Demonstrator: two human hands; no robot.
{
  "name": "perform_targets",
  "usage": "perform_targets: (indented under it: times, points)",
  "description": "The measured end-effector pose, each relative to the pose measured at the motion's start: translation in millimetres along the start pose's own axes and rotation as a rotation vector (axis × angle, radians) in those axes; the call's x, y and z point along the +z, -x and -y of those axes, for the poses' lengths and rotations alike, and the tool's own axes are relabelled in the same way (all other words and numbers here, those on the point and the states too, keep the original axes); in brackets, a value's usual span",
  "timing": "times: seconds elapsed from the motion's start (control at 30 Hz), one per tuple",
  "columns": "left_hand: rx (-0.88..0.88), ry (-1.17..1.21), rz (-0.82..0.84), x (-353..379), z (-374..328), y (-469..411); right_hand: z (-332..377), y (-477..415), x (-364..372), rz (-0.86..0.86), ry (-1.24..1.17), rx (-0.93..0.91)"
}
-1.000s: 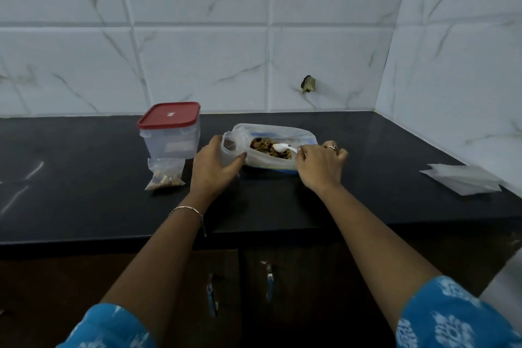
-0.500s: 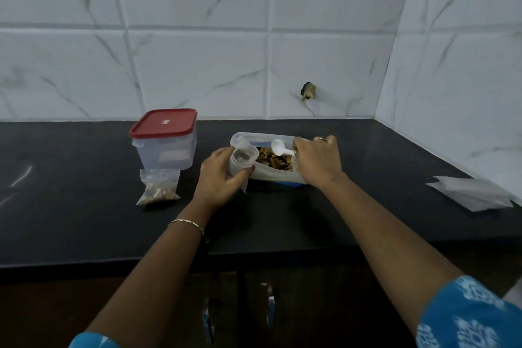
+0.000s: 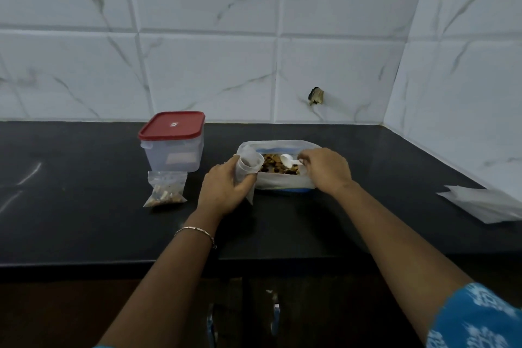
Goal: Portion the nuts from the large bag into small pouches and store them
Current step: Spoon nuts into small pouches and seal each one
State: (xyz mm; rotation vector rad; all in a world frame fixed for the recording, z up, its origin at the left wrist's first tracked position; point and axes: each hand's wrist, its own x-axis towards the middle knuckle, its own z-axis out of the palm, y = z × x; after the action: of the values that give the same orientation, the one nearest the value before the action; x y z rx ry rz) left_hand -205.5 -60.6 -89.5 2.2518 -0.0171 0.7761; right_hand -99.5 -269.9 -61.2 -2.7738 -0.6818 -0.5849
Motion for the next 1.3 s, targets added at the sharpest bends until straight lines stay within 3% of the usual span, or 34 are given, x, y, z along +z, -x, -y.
perform_targets:
  times: [0.1, 0.27, 0.37, 0.7, 0.87, 1.3]
  points:
    - [-0.012, 0.032, 0.020, -0.5, -0.5, -0.5, -2.9, -0.1, -2.8, 0.048, -0.174, 0.038]
    - [-0.057, 0.107, 0.087, -1.8, -2.8, -2.3, 2.0, 3.0, 3.1, -0.079, 0.023, -0.007]
    - [-0.063, 0.128, 0.107, -1.4, -3.8, -2.5, 8.3, 5.8, 5.2, -0.056, 0.026, -0.003]
    - [-0.047, 0.138, 0.204, 1.2, -4.3, -3.4, 18.6, 5.2, -1.0, 0.262, -0.397, 0.236]
    - [-0.042, 0.141, 0.234, 3.0, -1.6, -4.5, 20.8, 9.6, -5.2, 0.328, -0.670, 0.362]
    - [-0.051, 0.289, 0.357, 4.5, -3.7, -6.3, 30.2, 10.0, -11.8, 0.411, -0.867, 0.629]
